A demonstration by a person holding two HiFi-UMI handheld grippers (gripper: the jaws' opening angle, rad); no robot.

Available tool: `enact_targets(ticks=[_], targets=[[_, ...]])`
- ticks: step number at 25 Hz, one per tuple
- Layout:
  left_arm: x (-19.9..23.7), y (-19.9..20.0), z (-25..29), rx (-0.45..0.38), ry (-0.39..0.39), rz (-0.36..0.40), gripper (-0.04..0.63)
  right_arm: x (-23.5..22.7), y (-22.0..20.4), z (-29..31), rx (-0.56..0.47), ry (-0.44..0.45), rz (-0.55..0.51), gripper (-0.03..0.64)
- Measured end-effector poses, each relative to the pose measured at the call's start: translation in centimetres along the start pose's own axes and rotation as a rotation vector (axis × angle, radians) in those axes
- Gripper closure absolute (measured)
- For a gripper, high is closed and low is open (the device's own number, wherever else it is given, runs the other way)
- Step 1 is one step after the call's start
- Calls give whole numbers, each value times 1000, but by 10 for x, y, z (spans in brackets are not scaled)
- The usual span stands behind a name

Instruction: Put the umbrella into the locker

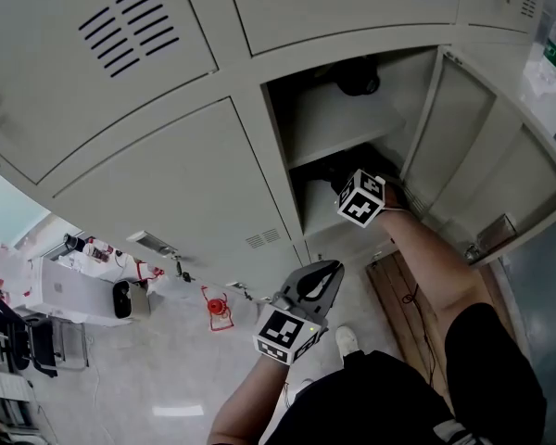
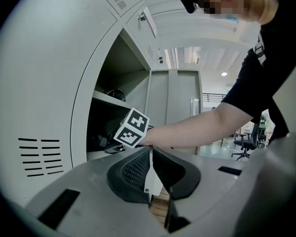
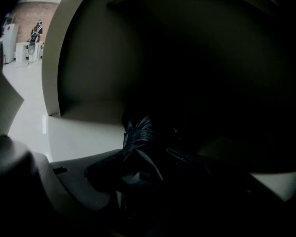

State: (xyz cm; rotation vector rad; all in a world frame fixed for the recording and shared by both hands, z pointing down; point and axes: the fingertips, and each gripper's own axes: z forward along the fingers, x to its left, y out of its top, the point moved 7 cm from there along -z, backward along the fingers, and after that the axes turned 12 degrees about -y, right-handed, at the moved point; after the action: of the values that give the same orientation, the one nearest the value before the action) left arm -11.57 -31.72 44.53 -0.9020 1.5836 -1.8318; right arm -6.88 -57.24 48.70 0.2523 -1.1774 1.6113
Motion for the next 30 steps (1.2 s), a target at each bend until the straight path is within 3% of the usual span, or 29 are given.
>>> enact_targets(ticks=[12, 30], targets=[[5, -4, -4, 17, 21, -18, 569, 0, 10, 22, 9, 0, -58, 325], [3, -4, -11, 20, 30, -13, 569, -2, 9, 26, 2, -11, -51, 294]])
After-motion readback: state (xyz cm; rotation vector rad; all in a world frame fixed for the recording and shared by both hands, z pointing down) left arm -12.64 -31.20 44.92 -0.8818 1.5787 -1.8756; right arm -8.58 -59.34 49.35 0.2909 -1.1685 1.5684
